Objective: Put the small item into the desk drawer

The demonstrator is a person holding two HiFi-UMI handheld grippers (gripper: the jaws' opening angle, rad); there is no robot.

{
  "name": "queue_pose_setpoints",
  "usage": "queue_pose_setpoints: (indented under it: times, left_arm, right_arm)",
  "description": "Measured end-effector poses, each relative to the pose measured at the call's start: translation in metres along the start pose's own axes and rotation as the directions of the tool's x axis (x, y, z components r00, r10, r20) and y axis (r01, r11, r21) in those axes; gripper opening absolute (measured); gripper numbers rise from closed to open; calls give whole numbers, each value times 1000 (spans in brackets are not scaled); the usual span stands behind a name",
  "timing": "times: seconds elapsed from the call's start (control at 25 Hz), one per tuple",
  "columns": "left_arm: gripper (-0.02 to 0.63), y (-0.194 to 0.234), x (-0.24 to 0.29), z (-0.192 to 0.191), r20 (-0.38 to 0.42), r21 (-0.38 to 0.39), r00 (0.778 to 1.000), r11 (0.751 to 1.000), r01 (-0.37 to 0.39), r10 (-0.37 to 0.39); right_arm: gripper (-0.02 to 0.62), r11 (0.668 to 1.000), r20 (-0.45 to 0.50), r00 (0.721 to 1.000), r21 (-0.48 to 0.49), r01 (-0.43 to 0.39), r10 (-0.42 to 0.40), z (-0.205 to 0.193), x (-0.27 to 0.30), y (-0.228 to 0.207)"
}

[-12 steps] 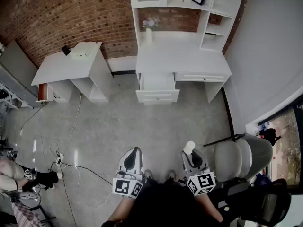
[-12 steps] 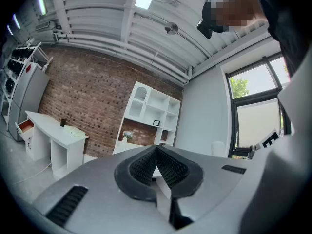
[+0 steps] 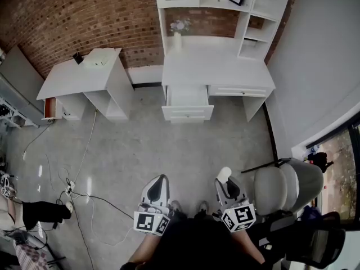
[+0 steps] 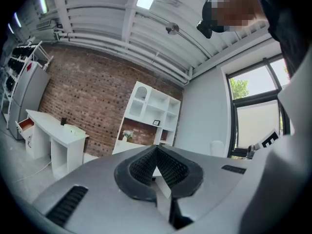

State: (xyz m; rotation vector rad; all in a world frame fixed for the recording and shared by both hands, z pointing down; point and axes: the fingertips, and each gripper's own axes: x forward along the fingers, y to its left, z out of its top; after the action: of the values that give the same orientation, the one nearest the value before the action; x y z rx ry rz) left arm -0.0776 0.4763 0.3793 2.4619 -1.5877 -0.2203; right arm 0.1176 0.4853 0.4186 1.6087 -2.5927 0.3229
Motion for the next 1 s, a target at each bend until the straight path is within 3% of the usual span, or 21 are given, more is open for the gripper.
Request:
queue_pose_setpoints:
  times: [0.68, 1.0]
  left_arm:
    - [15, 38, -13, -1, -14, -22, 1000, 999, 26, -27]
    - [15, 66, -20, -1, -23, -55, 997, 996, 72, -73]
  right_arm:
    - [135, 999, 28, 999, 34, 18, -19, -2, 21, 37]
    - [135, 999, 35, 998, 16, 45, -46, -1, 37, 69]
